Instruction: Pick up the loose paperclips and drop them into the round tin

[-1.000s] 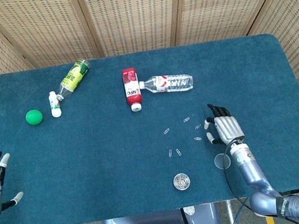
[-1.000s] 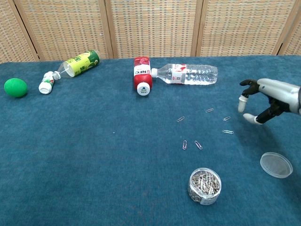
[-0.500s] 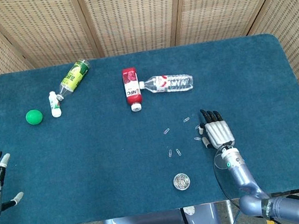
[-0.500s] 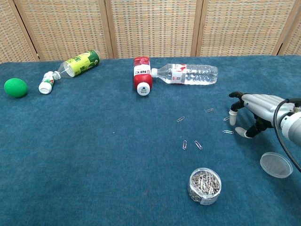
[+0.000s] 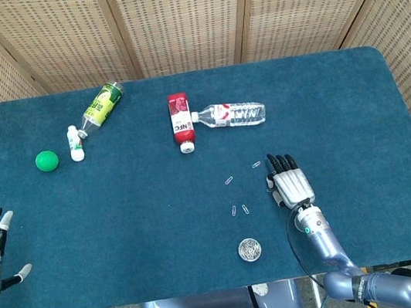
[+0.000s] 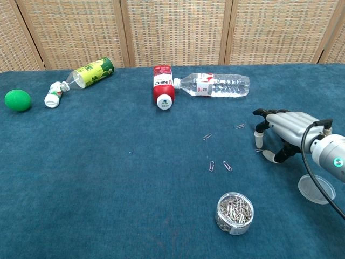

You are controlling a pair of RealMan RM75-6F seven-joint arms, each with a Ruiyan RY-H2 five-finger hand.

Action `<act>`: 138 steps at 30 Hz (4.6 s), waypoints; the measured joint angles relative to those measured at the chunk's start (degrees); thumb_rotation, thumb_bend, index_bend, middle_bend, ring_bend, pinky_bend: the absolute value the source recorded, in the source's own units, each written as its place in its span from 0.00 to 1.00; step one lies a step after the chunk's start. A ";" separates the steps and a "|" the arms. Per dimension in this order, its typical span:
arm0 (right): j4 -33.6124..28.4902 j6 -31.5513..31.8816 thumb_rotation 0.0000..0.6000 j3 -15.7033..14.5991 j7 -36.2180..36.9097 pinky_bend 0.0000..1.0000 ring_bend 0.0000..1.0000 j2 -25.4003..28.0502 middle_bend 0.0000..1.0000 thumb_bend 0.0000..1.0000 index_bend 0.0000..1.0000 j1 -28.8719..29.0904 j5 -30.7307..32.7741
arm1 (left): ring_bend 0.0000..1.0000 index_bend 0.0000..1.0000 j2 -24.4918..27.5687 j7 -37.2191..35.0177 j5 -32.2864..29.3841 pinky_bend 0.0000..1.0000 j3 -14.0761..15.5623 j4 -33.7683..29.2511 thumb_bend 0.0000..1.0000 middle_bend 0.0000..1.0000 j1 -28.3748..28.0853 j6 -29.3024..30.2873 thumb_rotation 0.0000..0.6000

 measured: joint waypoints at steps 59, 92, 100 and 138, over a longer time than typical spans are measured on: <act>-22.36 -2.14 1.00 -11.23 4.55 0.01 0.00 15.29 0.09 0.42 0.66 4.64 -30.02 | 0.00 0.00 0.67 -1.76 -0.13 0.00 -0.16 -0.12 0.00 0.00 0.08 0.12 1.00; -21.13 -1.63 1.00 -14.44 3.48 0.06 0.00 12.72 0.10 0.30 0.53 1.76 -32.62 | 0.00 0.00 0.75 -1.96 -0.16 0.00 -0.19 -0.13 0.00 0.00 0.13 0.25 1.00; -21.20 -1.78 1.00 -13.68 1.80 0.06 0.00 12.81 0.11 0.24 0.44 1.35 -31.84 | 0.00 0.00 0.83 -2.08 -0.24 0.00 -0.23 -0.11 0.00 0.00 0.11 0.18 1.00; -3.01 -6.74 1.00 2.92 -3.48 0.06 0.00 8.64 0.11 0.28 0.50 7.54 -5.97 | 0.00 0.00 0.97 -3.04 -2.52 0.00 -1.17 0.43 0.00 0.00 -0.56 -1.46 1.00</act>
